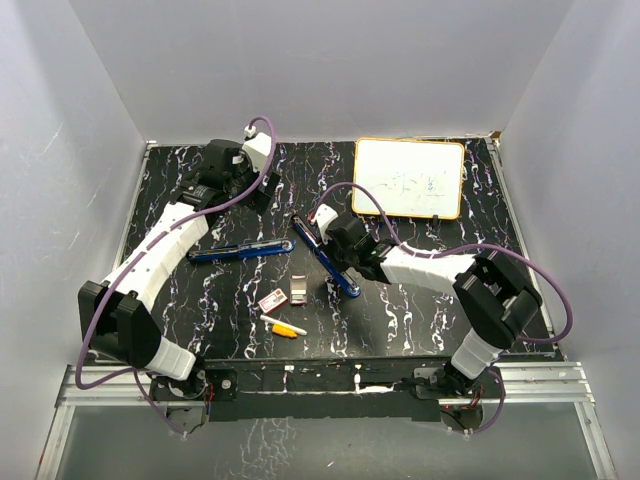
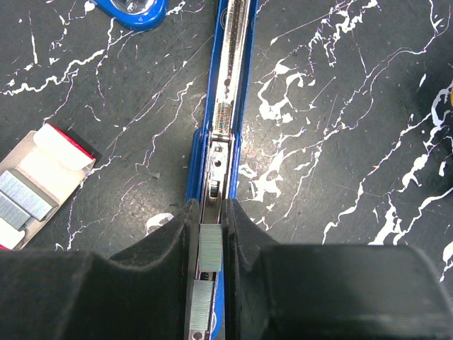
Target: Load the staples into the stapler
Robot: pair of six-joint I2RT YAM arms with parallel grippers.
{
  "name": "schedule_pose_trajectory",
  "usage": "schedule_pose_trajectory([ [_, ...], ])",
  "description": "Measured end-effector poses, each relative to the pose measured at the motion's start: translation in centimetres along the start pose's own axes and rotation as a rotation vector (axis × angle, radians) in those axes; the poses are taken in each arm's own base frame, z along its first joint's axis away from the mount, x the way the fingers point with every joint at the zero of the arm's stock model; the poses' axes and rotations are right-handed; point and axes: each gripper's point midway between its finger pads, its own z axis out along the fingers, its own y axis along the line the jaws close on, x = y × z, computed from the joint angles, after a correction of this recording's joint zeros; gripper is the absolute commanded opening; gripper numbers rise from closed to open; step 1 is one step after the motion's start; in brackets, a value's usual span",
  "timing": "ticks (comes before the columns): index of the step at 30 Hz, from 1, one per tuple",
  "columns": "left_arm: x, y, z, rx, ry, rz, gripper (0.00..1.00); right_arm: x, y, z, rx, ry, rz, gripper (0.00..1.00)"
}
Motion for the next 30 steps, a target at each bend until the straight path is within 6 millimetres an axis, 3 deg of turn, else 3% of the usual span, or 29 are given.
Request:
schedule_pose_trajectory([
  [30, 0.0, -0.1, 0.0, 0.003, -0.001, 0.001, 0.87, -1.2, 0.3, -0.8, 0.002, -0.037, -0.025, 0.08],
])
